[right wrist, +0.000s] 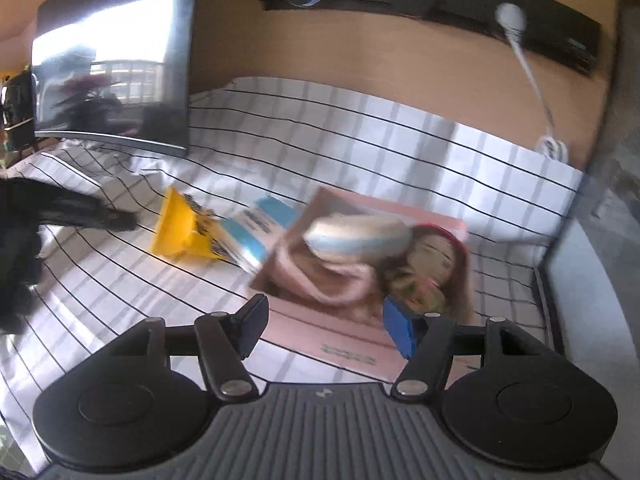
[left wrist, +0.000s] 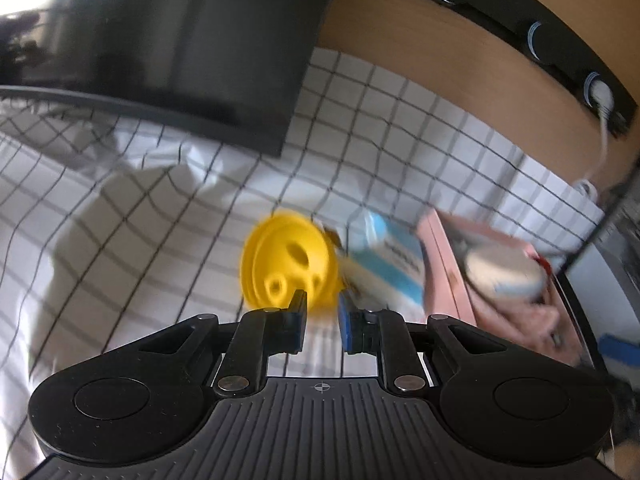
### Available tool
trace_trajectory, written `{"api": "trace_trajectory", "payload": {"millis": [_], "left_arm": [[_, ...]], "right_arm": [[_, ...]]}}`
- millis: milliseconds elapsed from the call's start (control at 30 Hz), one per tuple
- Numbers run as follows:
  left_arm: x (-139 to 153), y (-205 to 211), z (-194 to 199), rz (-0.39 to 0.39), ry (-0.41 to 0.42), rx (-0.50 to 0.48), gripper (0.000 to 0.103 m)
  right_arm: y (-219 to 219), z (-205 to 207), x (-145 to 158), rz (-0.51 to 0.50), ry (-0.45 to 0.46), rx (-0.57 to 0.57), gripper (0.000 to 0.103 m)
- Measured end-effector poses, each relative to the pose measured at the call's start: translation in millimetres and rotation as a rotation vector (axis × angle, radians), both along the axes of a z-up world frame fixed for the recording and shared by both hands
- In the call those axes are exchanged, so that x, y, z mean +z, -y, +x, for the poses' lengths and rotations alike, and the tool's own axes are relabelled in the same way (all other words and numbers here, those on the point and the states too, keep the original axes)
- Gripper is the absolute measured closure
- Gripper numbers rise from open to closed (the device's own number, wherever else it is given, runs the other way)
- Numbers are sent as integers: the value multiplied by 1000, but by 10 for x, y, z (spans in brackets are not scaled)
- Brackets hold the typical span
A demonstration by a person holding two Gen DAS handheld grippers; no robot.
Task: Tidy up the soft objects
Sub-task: 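Move the left gripper to the yellow funnel while the right approaches the blue wipes pack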
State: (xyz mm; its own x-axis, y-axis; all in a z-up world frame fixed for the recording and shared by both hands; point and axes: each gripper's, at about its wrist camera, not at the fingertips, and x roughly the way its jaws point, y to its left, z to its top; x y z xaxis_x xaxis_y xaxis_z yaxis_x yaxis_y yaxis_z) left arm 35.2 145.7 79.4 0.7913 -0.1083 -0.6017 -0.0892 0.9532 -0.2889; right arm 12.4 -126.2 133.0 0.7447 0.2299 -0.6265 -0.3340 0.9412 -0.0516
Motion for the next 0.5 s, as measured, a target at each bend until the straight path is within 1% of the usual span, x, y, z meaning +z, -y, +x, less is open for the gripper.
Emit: {"api": "trace_trajectory", "payload": {"millis": [67,200,400,500], "left_arm": [[2,17,155,11,-1,-6,85],[-65,87,389,73,-45,-32,85],[-270,94,630,80,-79,-74,83],[-404,116,731,105,-91,-130,82]], "right_arm": [[-129,43,29,3,0,17,39],[-373,37,24,-11,-4,45,39],[-543,-44,-58,-57,-29,70,39],[-574,29,-28,-53,-35,60,39]]}}
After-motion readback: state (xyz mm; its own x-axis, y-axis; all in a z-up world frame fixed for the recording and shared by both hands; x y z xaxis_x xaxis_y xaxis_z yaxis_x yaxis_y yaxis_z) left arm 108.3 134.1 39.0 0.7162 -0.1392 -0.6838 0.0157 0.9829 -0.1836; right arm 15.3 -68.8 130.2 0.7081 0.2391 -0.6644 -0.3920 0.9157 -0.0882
